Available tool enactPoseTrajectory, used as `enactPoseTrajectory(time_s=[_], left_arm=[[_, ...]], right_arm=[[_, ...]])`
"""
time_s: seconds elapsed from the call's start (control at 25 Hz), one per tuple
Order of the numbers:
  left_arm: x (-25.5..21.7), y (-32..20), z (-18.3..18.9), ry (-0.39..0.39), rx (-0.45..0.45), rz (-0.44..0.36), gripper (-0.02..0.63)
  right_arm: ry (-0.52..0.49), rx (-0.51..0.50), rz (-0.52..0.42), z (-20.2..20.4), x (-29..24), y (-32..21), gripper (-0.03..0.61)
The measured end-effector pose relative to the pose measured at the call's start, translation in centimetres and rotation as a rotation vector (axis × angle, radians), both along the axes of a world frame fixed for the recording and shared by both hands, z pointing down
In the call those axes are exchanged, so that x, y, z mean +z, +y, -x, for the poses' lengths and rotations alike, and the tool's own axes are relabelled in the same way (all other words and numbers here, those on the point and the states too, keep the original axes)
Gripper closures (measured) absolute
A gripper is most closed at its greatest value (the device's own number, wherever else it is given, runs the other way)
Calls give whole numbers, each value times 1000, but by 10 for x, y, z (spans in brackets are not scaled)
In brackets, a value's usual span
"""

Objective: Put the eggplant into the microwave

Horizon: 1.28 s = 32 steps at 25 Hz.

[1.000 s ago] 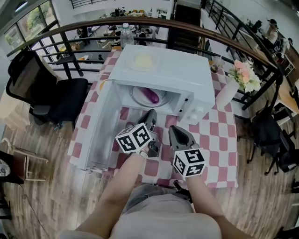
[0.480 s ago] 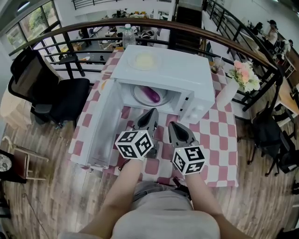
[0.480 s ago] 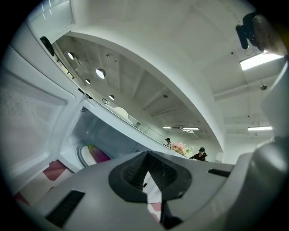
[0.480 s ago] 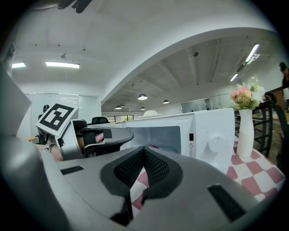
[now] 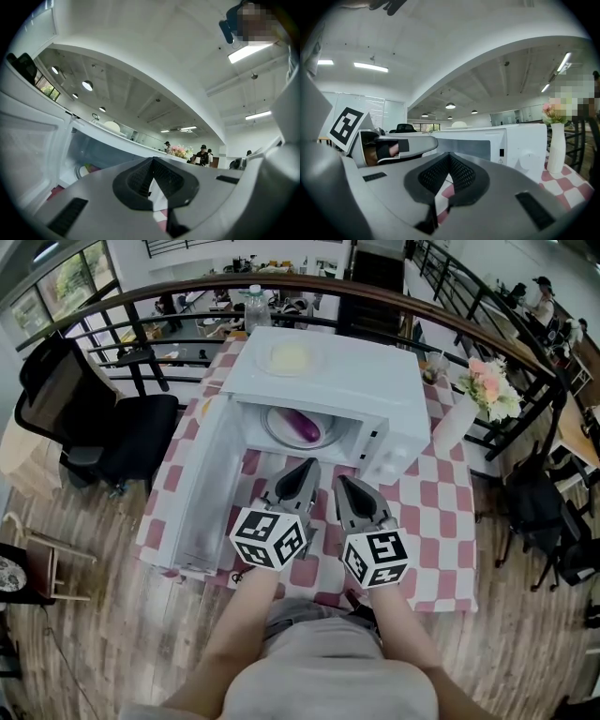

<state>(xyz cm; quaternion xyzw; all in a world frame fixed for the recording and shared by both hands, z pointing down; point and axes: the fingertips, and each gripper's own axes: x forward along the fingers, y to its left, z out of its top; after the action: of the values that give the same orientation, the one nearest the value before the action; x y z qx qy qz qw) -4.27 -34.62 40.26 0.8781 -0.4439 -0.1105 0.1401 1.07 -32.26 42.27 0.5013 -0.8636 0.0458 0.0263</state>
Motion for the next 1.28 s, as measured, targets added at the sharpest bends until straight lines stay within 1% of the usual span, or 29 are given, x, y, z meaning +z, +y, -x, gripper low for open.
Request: enactPoseTrajectory(time_s=[0.24,0.52,0.88,1.28], left_arm=[[-6,10,-13,-107,35,-75,611],[-7,15,-23,-186,68,-134,611],[-11,17,-26,-201,84,-169,611],[-15,19,-26,-183,96,-180,611]], right_arm=[[25,8,-52,-1,-10,2,555],[33,4,-98,-2,-17,4,555],[36,9,-123,-3,-23,6,555],[19,7,-131,-4,-26,8,555]])
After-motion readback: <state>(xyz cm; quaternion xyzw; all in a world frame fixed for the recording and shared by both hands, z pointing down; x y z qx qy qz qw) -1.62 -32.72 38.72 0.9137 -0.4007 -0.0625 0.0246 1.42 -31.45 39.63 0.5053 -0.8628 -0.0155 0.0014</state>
